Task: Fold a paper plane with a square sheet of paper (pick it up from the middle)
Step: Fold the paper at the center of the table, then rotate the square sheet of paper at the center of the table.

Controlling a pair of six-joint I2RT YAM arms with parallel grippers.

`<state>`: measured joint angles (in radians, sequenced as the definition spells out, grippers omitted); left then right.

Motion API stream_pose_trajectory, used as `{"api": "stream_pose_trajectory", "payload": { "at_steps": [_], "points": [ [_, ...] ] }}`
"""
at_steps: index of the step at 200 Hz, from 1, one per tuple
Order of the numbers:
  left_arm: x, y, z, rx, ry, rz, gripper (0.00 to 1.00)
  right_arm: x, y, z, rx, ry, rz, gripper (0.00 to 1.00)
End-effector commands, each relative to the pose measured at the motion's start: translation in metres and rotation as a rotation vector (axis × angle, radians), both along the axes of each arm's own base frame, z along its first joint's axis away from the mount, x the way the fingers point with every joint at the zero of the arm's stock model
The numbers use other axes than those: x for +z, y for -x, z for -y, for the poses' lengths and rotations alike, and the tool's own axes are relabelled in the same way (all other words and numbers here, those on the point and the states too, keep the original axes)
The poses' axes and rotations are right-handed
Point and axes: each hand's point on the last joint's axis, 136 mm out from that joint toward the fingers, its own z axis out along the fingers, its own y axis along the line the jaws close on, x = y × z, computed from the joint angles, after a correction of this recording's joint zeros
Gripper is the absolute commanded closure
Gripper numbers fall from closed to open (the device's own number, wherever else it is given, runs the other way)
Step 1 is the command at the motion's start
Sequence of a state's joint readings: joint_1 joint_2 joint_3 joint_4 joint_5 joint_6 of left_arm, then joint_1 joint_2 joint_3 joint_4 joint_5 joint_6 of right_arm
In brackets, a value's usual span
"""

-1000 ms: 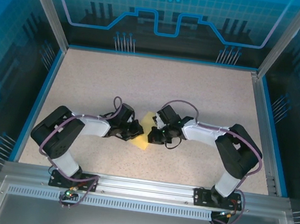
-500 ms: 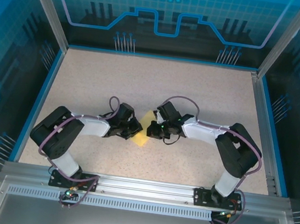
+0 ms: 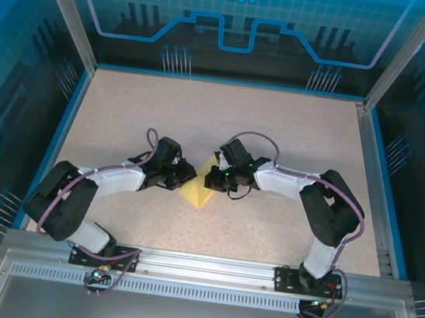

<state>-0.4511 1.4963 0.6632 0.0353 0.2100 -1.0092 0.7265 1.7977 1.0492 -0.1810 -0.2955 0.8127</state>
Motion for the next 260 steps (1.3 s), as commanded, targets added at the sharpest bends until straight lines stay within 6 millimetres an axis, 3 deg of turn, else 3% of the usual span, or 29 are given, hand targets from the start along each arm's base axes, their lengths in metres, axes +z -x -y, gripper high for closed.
{"api": "stream_pose_trajectory", "payload": {
  "at_steps": [1, 29, 61, 90, 130, 168, 221, 260],
  "points": [
    [0.004, -0.01, 0.011, -0.084, -0.005, 0.002, 0.82, -0.004, 0.006, -0.004, 0.009, 0.001, -0.028, 0.94],
    [-0.014, -0.012, 0.0, -0.082, -0.054, -0.049, 0.83, -0.012, 0.006, 0.016, -0.041, 0.059, -0.04, 0.95],
    [-0.027, 0.006, -0.006, -0.099, -0.067, -0.094, 0.83, 0.003, -0.016, 0.047, -0.122, 0.096, 0.02, 0.92],
    [-0.028, 0.023, -0.009, -0.118, -0.053, -0.103, 0.82, -0.012, -0.039, 0.069, -0.18, 0.167, 0.015, 0.84],
    [-0.027, 0.042, -0.002, -0.17, -0.066, -0.118, 0.82, -0.027, -0.064, 0.055, -0.155, 0.175, 0.004, 0.82],
    [-0.045, 0.051, -0.008, -0.142, -0.092, -0.179, 0.83, -0.034, -0.079, 0.047, -0.149, 0.176, 0.002, 0.82],
    [-0.058, 0.066, 0.001, -0.159, -0.102, -0.235, 0.84, -0.053, -0.085, 0.042, -0.084, 0.208, -0.021, 0.83],
    [-0.058, 0.076, 0.012, -0.182, -0.099, -0.251, 0.84, -0.052, -0.091, 0.03, 0.018, 0.185, -0.006, 0.84]
  ]
}}
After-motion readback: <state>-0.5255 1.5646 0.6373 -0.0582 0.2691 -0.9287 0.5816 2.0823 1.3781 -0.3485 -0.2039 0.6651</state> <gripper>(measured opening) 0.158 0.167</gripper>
